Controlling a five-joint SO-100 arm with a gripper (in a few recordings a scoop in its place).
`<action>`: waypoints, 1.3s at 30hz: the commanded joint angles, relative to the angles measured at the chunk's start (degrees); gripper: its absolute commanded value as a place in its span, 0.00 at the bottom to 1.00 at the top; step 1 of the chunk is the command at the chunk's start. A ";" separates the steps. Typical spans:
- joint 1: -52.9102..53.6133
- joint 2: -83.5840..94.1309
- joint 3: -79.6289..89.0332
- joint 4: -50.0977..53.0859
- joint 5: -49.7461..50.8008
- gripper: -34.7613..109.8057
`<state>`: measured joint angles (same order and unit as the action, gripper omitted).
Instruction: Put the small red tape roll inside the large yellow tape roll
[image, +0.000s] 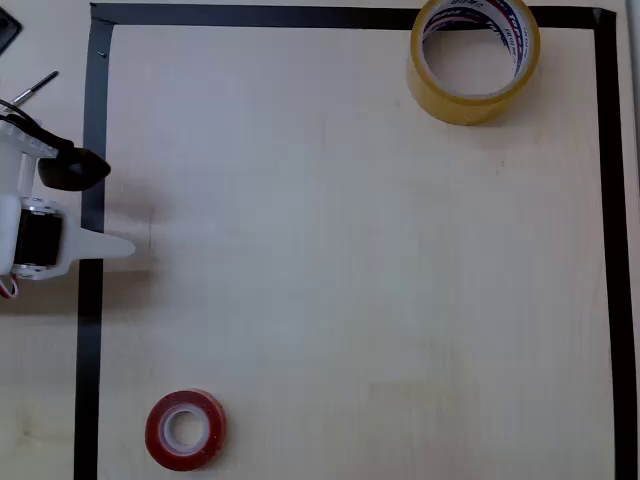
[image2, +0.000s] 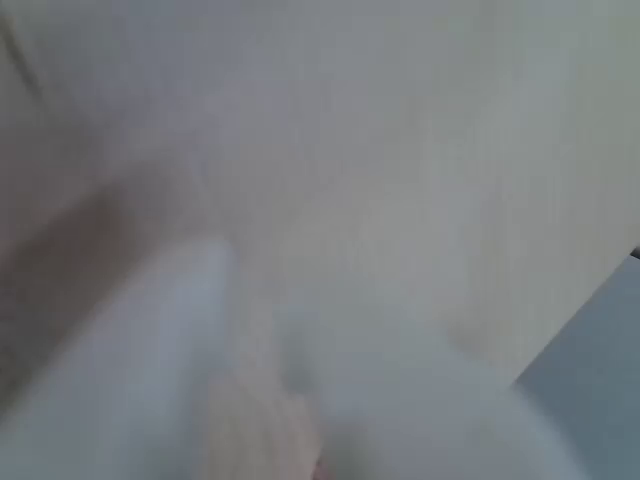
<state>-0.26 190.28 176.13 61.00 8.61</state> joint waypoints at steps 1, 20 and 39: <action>-1.49 0.79 -1.14 0.09 -0.53 0.24; 5.89 -7.03 -14.50 2.99 -0.18 0.24; 30.06 -60.56 -39.11 -12.30 -0.09 0.24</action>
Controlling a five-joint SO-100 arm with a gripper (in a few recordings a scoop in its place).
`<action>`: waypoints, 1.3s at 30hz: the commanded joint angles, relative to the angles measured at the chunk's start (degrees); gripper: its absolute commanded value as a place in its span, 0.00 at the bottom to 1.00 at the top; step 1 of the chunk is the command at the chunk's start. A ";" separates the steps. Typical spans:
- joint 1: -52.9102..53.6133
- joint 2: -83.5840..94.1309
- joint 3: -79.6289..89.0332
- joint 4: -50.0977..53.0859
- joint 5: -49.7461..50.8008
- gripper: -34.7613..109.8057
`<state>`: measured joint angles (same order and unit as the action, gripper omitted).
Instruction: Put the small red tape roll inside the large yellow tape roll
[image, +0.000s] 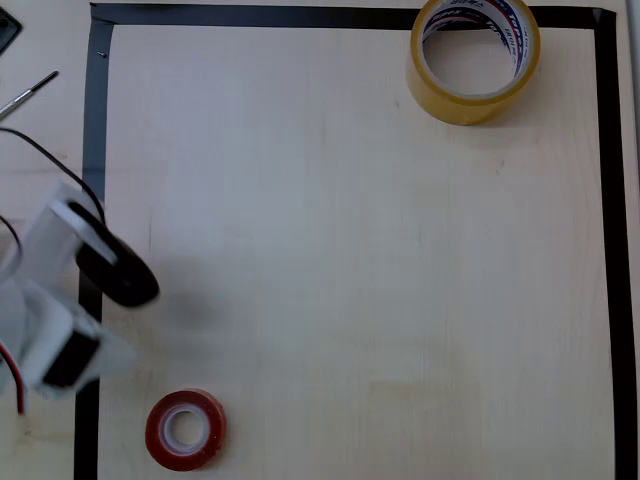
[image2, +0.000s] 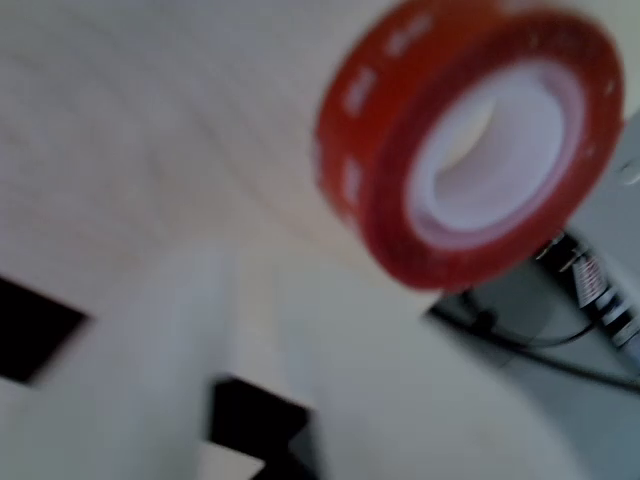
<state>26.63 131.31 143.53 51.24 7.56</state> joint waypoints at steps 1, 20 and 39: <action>3.78 -2.99 -7.38 -2.72 0.97 0.24; 5.36 -16.61 -12.57 -3.69 0.79 0.31; 5.36 -22.15 -12.48 -7.03 0.53 0.38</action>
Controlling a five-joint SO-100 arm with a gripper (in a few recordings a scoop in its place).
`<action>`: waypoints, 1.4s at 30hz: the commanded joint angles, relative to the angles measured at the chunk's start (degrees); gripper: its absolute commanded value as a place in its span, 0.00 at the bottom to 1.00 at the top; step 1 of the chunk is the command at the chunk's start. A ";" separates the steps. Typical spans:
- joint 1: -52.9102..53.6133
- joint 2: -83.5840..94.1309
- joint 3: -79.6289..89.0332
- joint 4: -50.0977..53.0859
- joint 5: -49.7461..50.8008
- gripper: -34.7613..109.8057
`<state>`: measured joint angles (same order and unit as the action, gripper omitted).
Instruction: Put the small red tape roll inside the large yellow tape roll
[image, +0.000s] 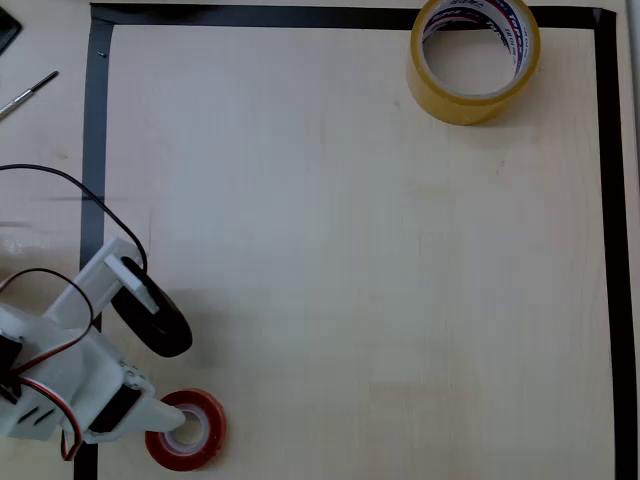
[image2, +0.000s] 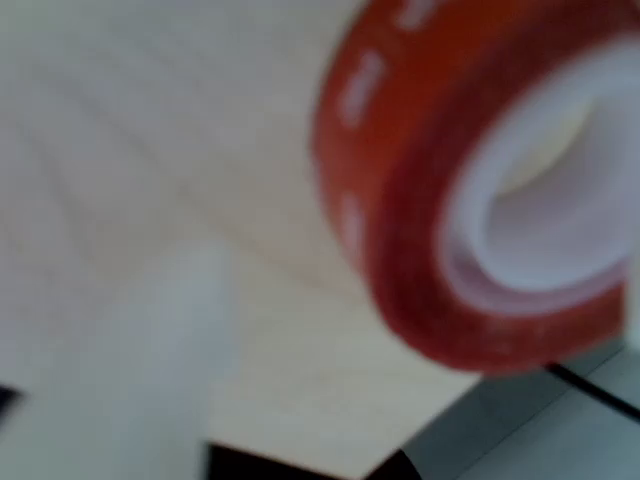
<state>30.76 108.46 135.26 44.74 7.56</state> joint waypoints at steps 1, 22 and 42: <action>1.32 0.35 -4.22 -0.70 0.53 0.38; 2.20 -8.09 -8.17 -1.58 0.44 0.24; -39.73 34.89 6.50 -8.53 0.62 0.24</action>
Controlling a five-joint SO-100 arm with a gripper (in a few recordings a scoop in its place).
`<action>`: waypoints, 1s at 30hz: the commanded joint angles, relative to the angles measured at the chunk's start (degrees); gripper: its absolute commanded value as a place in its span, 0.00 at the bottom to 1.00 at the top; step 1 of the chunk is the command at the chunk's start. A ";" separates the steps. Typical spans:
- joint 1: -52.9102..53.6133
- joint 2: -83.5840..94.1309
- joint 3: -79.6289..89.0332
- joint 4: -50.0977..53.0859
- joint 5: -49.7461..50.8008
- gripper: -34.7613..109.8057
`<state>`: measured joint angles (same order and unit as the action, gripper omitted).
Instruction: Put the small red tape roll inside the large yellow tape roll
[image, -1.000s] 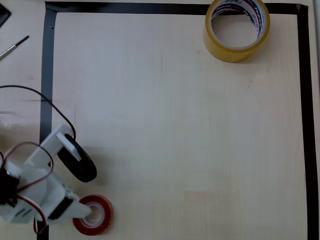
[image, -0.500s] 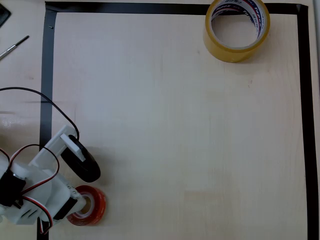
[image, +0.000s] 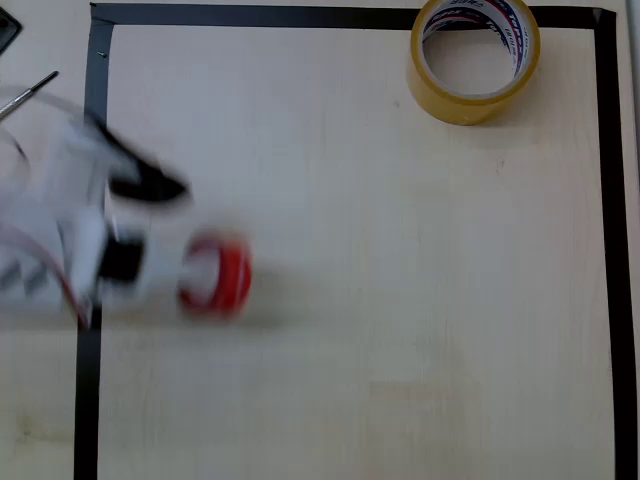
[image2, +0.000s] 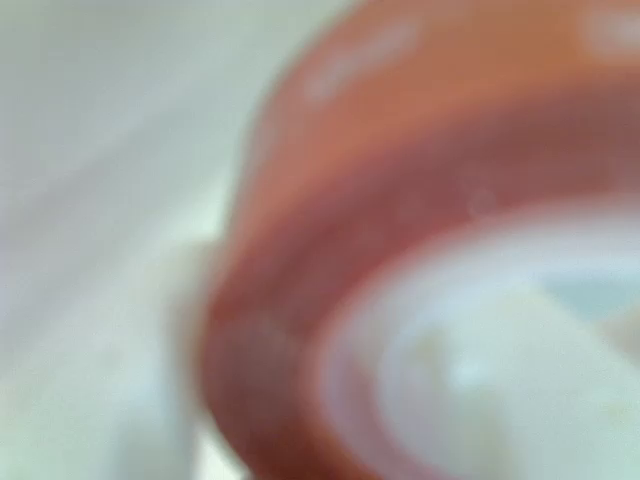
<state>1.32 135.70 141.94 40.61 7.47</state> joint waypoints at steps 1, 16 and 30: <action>-11.78 7.12 -0.09 -6.50 0.53 0.24; -18.63 -22.15 -10.37 -48.69 0.97 0.24; -23.64 -44.74 -33.22 -52.29 1.14 0.24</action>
<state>-21.27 91.14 119.36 -8.44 7.47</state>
